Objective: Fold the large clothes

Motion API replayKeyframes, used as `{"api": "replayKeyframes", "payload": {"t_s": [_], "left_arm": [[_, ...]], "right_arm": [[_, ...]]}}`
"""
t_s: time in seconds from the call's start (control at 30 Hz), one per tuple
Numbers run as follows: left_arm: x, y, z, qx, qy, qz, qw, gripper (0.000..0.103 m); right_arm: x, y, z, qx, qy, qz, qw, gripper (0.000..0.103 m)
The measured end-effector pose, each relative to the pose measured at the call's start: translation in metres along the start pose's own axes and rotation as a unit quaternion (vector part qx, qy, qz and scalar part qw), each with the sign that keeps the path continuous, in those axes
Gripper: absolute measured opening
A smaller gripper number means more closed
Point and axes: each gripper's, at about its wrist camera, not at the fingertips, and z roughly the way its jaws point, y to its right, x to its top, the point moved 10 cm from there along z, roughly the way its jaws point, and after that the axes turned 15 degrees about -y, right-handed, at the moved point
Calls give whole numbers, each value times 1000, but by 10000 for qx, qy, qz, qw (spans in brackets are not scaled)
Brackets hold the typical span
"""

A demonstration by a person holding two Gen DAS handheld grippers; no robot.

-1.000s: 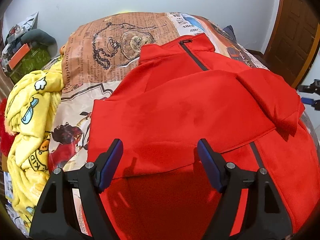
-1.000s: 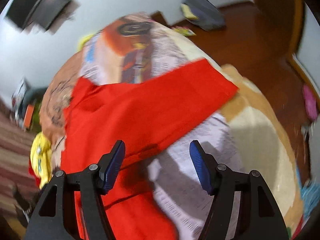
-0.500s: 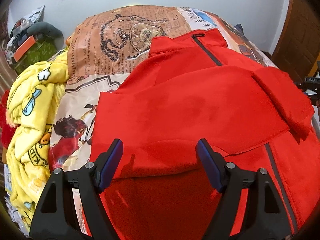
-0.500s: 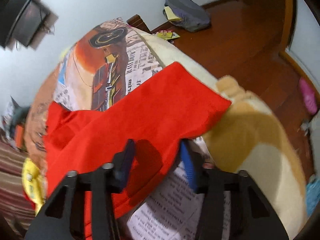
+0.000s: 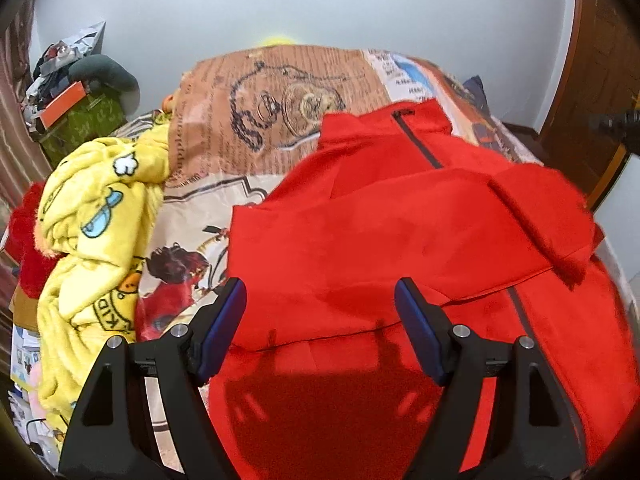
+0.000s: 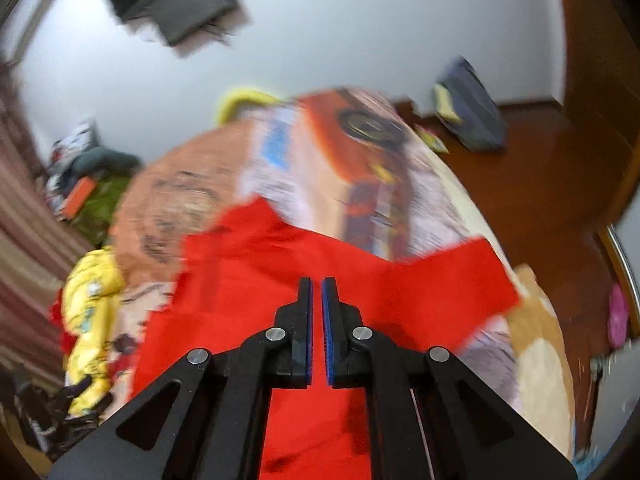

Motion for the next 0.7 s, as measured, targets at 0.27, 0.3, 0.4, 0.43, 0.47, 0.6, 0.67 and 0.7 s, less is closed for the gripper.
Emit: {"api": "replayKeyframes", "payload": {"t_s": [0.27,0.3,0.4,0.43,0.47,0.6,0.67,0.7], "left_arm": [[-10,-12,-23,-200,74,-77,9997,76],[-12,-12,-24,-190,69,-62,9998,76],[-16,-13,-23,-152,31,-4,9999,76],[-17,-12,-22,-142,23,-1,9999,76],[-16,-12,-21,-150,15,-10,9999,76],[-13,-6,-13,-243,-45,-78,9997,76],[-11,0,-5,-263,-106,-93,9996,76],[-10,2,-2,-256,-123,-93,9996,76]], "right_arm": [[-13,-74,1,141,-103,-391,9991,5],[-16,-70,7,153,-182,-310,9992,9],[-29,-44,24,162,-538,148,9983,37],[-33,-31,27,81,-601,296,9977,43],[-36,-19,29,-2,-636,379,9973,43],[-44,32,37,-252,-774,724,9940,44],[-49,66,45,-297,-879,1033,9903,44],[-52,78,49,-302,-926,1154,9885,44]]}}
